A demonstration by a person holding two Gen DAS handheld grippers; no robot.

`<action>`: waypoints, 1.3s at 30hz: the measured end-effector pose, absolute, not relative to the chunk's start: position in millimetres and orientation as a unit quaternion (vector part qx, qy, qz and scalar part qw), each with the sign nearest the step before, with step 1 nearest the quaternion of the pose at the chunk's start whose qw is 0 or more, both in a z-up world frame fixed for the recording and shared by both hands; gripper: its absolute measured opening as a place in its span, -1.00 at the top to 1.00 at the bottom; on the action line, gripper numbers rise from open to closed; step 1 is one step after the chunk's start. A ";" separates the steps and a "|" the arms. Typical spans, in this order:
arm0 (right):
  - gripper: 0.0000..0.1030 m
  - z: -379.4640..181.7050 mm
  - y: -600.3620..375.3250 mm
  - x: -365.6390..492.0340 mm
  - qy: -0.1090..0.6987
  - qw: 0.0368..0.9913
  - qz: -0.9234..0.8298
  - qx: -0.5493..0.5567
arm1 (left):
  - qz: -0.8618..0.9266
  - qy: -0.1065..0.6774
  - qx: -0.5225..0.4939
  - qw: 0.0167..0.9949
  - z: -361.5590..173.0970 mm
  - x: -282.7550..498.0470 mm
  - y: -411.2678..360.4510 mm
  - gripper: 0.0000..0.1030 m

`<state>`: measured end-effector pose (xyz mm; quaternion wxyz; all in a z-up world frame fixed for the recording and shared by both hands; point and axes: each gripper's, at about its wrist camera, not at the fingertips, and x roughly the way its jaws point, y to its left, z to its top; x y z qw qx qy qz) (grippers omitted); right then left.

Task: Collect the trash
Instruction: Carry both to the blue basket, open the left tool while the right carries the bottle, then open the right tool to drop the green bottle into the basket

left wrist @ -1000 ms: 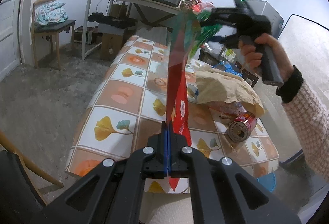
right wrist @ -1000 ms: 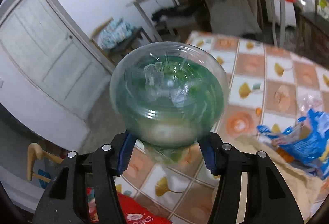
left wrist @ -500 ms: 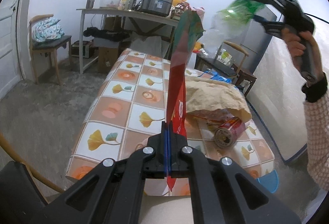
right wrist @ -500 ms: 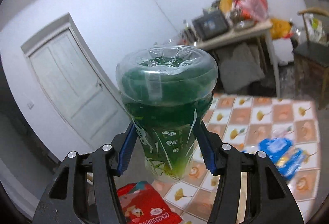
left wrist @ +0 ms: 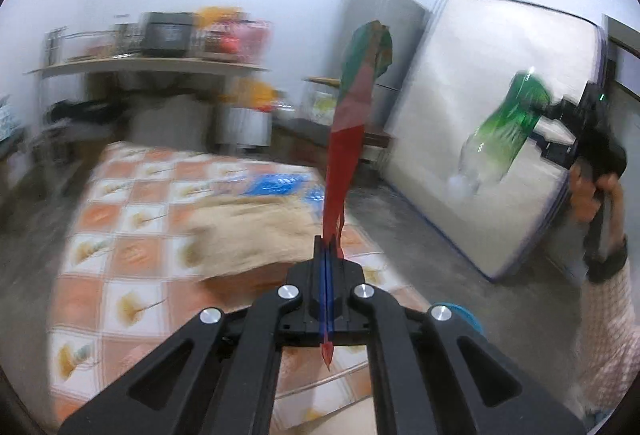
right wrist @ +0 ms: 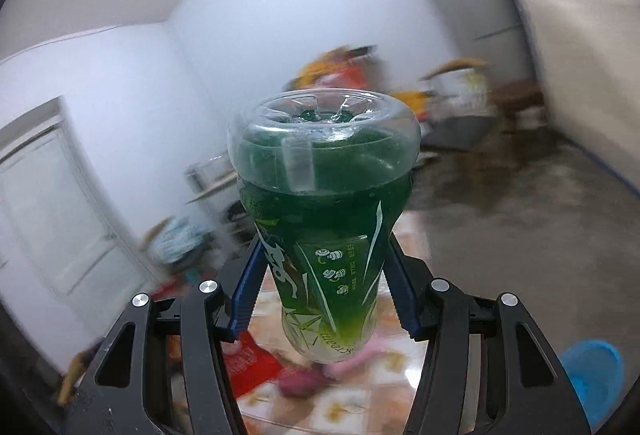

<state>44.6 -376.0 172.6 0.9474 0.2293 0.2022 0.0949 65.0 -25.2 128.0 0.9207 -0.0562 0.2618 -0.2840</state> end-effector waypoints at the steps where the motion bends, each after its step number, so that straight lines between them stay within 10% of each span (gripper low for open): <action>1: -0.04 164.0 -393.1 25.6 0.201 0.949 0.062 0.233 | -0.311 0.269 -0.046 0.911 130.3 73.7 -49.9 1.00; 16: -0.04 -62.2 -528.5 -87.5 0.292 0.864 -0.259 0.317 | -0.460 0.486 0.174 0.722 -15.7 123.1 -477.6 1.00; 27: -0.04 -194.6 -572.1 -44.3 0.400 0.795 -0.318 0.327 | -0.403 0.589 0.261 0.650 -201.9 139.3 -616.6 0.87; 39: -0.05 -334.3 -594.8 21.3 0.569 0.705 -0.271 0.324 | -0.414 0.558 0.193 0.693 -74.7 154.0 -531.0 0.08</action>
